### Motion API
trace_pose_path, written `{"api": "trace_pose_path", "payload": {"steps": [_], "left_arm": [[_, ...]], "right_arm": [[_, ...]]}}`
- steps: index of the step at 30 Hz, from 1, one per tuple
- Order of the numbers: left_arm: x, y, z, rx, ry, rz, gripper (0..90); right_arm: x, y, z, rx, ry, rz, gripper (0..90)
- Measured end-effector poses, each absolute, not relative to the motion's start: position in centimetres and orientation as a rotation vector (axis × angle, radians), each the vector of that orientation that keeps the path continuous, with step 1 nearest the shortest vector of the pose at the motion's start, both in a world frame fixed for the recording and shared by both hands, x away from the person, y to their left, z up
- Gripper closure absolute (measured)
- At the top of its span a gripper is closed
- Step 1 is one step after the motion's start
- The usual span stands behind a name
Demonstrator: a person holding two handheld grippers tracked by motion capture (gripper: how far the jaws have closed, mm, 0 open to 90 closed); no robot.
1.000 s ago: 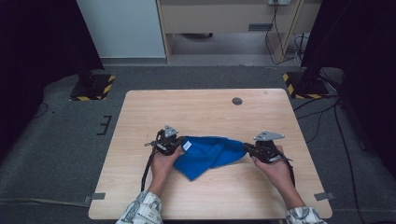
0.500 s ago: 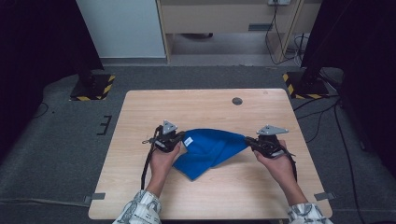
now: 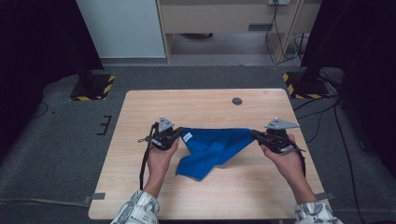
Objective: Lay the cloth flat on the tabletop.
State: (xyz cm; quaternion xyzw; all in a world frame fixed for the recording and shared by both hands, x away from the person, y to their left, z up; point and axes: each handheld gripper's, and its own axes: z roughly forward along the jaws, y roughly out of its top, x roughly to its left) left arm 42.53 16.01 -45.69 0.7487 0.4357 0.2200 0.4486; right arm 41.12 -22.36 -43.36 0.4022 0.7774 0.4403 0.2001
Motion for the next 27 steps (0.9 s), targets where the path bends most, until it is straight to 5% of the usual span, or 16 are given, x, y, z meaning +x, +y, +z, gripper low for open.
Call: {"api": "trace_pose_path", "payload": {"steps": [27], "left_arm": [[40.8,16.2,-40.6,1.763,1.013,0.631,88.4]], "right_arm": [[40.1,-23.0,-38.6,1.053,2.104,1.323,85.6]]}}
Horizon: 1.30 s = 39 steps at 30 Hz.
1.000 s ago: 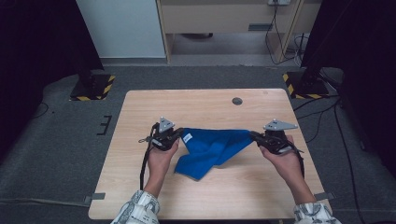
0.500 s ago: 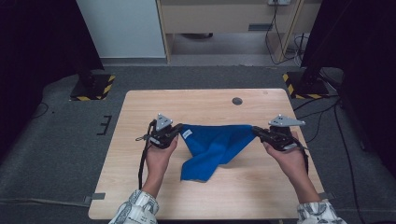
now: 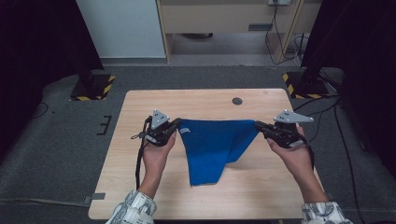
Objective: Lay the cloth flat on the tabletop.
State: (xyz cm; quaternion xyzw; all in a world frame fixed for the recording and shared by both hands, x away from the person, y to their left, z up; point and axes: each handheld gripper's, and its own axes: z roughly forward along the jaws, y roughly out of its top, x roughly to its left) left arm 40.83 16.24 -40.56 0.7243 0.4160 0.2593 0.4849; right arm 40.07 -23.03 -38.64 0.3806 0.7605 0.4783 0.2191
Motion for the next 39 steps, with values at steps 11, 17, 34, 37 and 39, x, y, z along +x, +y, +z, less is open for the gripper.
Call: {"api": "trace_pose_path", "payload": {"steps": [11,17,34,37,39], "left_arm": [[40.7,16.4,-39.5,1.739,0.995,0.643,88.5],[40.2,16.7,-39.0,1.728,0.986,0.644,88.5],[37.6,17.9,-36.2,1.678,0.923,0.659,88.5],[37.2,17.9,-35.6,1.674,0.913,0.661,88.5],[37.2,17.9,-35.2,1.674,0.913,0.657,88.4]], "right_arm": [[39.8,-23.3,-37.9,1.034,2.101,1.337,85.6],[39.2,-23.1,-36.8,1.004,2.09,1.363,85.7],[36.2,-23.5,-33.8,0.916,2.07,1.441,85.4],[35.5,-23.7,-33.0,0.9,2.067,1.441,85.2],[35.4,-23.7,-32.5,0.886,2.077,1.416,84.9]]}}
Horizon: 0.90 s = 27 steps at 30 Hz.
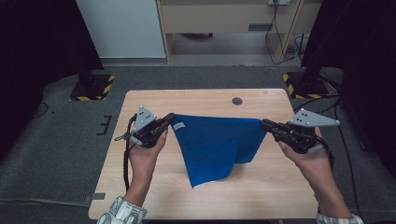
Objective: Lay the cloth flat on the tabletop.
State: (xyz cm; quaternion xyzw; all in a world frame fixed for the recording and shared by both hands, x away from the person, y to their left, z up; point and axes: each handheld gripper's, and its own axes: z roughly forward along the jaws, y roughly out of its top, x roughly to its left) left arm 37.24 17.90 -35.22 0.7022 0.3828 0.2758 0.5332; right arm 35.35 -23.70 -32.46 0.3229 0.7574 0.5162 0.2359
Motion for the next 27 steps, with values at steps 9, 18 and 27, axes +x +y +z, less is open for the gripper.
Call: {"api": "trace_pose_path", "payload": {"steps": [9,18,27], "left_arm": [[40.2,17.3,-36.7,1.724,0.971,0.642,88.4],[41.5,17.0,-38.6,1.745,1.012,0.617,88.3],[41.7,16.5,-39.0,1.75,1.02,0.606,88.3]], "right_arm": [[38.5,-23.2,-33.8,0.921,2.13,1.301,84.5],[40.7,-23.2,-36.9,0.998,2.147,1.287,84.8],[41.0,-23.5,-37.7,1.021,2.147,1.285,84.9]]}}
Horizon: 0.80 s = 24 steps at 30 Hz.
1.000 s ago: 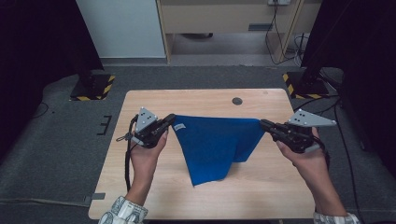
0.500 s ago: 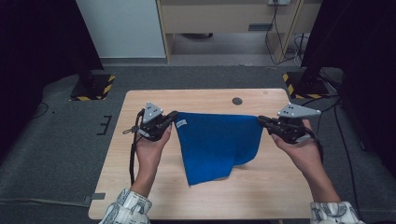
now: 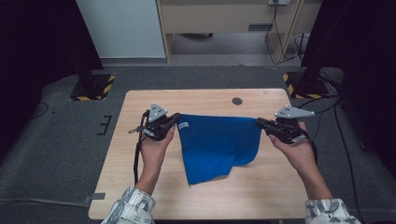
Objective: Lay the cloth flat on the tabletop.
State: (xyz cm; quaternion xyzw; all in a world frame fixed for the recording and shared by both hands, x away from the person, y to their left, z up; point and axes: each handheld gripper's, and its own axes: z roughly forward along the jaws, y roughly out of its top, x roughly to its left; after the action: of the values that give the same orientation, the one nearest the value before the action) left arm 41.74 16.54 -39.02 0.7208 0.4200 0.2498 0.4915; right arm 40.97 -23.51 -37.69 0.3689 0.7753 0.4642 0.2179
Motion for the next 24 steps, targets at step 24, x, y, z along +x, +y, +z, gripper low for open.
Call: {"api": "trace_pose_path", "payload": {"steps": [24], "left_arm": [[40.8,17.1,-37.3,1.706,1.002,0.636,88.4]], "right_arm": [[35.9,-22.0,-32.0,0.854,2.126,1.328,84.7]]}}
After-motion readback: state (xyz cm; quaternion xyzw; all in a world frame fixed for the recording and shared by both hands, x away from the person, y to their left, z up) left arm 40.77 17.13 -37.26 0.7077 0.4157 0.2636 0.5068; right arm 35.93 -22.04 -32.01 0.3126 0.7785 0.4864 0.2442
